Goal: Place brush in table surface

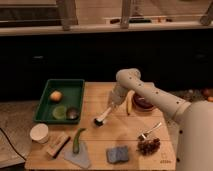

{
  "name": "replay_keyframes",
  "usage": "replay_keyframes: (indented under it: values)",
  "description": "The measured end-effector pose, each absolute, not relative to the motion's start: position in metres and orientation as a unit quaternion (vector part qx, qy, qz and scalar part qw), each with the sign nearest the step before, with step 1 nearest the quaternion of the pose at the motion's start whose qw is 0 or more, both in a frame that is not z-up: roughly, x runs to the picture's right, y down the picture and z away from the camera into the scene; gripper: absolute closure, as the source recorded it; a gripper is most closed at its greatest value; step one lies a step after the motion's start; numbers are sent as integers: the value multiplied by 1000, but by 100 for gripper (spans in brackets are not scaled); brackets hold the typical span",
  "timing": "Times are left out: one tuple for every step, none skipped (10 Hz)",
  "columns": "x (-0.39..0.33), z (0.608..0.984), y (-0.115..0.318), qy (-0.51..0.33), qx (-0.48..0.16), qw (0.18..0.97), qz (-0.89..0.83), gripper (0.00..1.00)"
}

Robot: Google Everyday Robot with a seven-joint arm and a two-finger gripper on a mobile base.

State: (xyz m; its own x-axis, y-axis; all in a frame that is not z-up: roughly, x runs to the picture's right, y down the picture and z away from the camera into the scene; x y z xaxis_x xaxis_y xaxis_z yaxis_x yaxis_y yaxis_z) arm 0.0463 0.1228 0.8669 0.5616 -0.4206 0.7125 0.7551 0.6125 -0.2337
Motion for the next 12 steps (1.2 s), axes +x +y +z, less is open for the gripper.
replay_keyframes:
  values:
    - [47,867,125,-312,-269,841,-352,100]
    - [45,863,126,-310,-268,840,-357,100]
    - [44,859,127,-308,-266,839,-362,100]
    - [42,855,130,-307,-265,837,-368,100]
    - [40,851,134,-308,-265,833,-376,100]
    - [37,849,138,-309,-266,829,-383,100]
    - [34,846,144,-312,-266,823,-393,100]
    - [34,845,148,-315,-267,819,-398,100]
    - [34,843,152,-317,-268,815,-404,100]
    - [32,842,157,-320,-269,810,-411,100]
    - [28,842,163,-323,-272,804,-419,100]
    - [24,843,167,-325,-274,799,-426,100]
